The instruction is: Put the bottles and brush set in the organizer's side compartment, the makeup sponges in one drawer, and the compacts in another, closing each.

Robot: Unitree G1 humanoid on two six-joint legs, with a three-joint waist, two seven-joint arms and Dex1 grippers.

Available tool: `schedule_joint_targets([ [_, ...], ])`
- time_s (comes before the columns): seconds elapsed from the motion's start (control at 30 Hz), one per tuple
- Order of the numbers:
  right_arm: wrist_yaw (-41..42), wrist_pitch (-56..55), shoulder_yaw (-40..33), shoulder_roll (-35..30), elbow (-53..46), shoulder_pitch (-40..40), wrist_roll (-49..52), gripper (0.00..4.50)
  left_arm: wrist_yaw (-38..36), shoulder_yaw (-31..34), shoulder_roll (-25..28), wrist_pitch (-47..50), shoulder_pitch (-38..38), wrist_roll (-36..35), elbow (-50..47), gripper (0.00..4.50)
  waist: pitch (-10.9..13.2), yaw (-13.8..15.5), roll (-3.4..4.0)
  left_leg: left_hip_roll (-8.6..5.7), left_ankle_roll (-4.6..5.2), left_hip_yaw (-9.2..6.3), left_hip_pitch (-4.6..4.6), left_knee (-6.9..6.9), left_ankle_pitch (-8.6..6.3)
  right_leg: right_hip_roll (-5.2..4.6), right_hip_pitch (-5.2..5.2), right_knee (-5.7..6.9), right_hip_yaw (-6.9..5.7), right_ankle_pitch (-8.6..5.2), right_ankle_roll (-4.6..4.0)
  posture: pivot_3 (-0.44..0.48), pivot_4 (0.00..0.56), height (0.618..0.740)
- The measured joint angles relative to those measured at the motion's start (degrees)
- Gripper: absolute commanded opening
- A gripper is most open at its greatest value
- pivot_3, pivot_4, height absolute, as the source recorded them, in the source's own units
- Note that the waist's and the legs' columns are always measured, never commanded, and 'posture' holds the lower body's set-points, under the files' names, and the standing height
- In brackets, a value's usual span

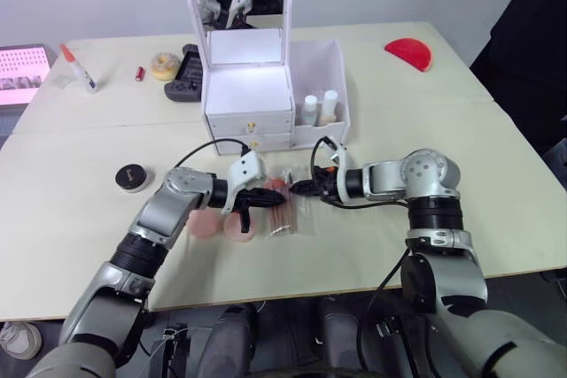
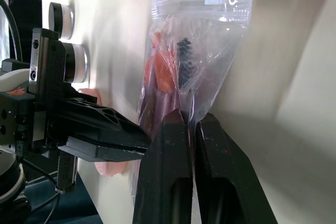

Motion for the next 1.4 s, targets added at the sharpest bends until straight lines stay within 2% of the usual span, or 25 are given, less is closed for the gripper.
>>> schedule_joint_targets([
  [0.17,0.71,0.07,-0.66,0.20,0.03,-0.01,-0.68,0.06,0.32,1.02,-0.03,0.70,0.00,-0.61,-0.16,0.00,0.00,0.00,0.00,0.00,0.00,0.00,0.00,0.00,0.00,0.00,0.00,0.00,0.00,0.00,0.00,0.000,0.150,0.737],
  [0.3,0.77,0.57,-2.54,0.65,-0.16,0.00,-0.94,0.06,-0.07,4.09,0.56,3.61,0.04,-3.81,-3.76,0.00,0.00,0.02,0.00,0.01,0.00,-0.01,-0.01,0.00,0.00,0.00,0.00,-0.01,0.00,0.00,0.00,0.000,0.150,0.737],
  [0.43,0.68,1.98,-3.72,0.83,-4.22,0.85,-0.76,0.00,-0.99,9.28,4.90,9.88,2.35,-10.36,-11.98,1.25,0.06,-0.18,0.09,0.02,0.00,-0.01,-0.17,-0.04,0.00,0.00,-0.21,0.00,0.02,0.00,-0.01,0.000,0.150,0.737],
  [0.53,1.64,2.72,-4.34,-1.86,-14.12,2.34,1.41,0.00,-1.21,17.49,11.33,17.21,6.26,-17.82,-19.68,2.92,0.09,-0.37,0.12,0.02,0.00,-0.03,-0.21,-0.12,0.00,-0.03,-0.25,-0.04,0.02,0.00,0.00,0.000,0.150,0.737],
  [0.63,3.15,2.51,-5.45,-4.27,-22.97,3.97,3.46,0.00,-0.47,23.66,15.37,21.67,8.99,-22.70,-24.61,4.35,0.09,-0.26,0.11,0.02,0.00,-0.04,-0.16,-0.13,0.00,-0.04,-0.15,-0.17,0.00,-0.01,0.01,0.000,0.150,0.737],
  [0.73,7.03,0.62,-5.19,-9.09,-34.57,8.18,7.11,0.00,1.08,30.01,19.43,25.45,13.85,-26.55,-28.72,4.43,0.10,0.07,0.11,0.03,0.00,-0.02,-0.16,-0.18,0.00,-0.06,-0.14,-0.29,0.00,-0.05,0.04,0.000,0.150,0.737],
  [0.83,12.28,-4.15,-5.34,-14.42,-44.08,12.22,10.67,0.00,3.60,35.52,21.28,28.53,16.83,-30.23,-31.52,4.43,0.10,0.57,0.10,0.09,-0.01,-0.03,-0.17,-0.18,0.00,-0.07,-0.10,-0.38,-0.02,-0.26,0.08,0.000,0.150,0.737],
  [0.93,15.17,-8.62,-7.36,-17.75,-48.33,15.78,13.09,0.00,6.17,40.85,22.17,32.15,18.28,-35.33,-33.80,4.43,0.11,0.62,0.06,0.12,-0.01,-0.01,-0.16,-0.16,0.00,-0.11,-0.05,-0.43,-0.02,-0.29,0.05,0.000,0.150,0.737],
  [1.03,15.69,-12.28,-9.59,-18.92,-48.51,18.17,14.02,0.00,8.33,44.05,22.74,34.14,19.03,-38.85,-35.09,4.43,0.11,0.63,0.06,0.10,-0.01,0.03,-0.15,-0.15,0.00,-0.15,-0.05,-0.43,-0.01,-0.29,0.03,0.000,0.150,0.737],
  [1.2,15.69,-16.25,-9.37,-19.07,-47.20,17.95,15.57,0.00,10.63,43.74,22.85,34.10,20.09,-40.28,-36.13,4.43,0.11,0.62,0.06,0.09,-0.01,0.04,-0.14,-0.18,0.00,-0.14,-0.06,-0.43,-0.01,-0.16,-0.21,0.000,0.150,0.737],
  [1.27,15.38,-18.38,-8.19,-19.07,-44.45,15.04,14.88,0.00,11.31,42.66,22.81,33.97,19.98,-40.29,-36.07,4.43,0.12,0.48,0.07,0.06,-0.01,0.09,-0.15,-0.16,0.00,-0.14,-0.07,-0.44,0.00,-0.14,-0.25,0.000,0.150,0.737],
  [1.4,13.77,-24.92,-6.10,-18.17,-35.12,3.41,11.96,0.00,12.58,41.37,22.40,33.41,17.80,-40.89,-35.98,4.43,0.12,0.49,0.07,0.05,-0.01,0.09,-0.14,-0.18,0.00,-0.12,-0.09,-0.48,-0.01,-0.11,-0.30,0.000,0.150,0.737],
])
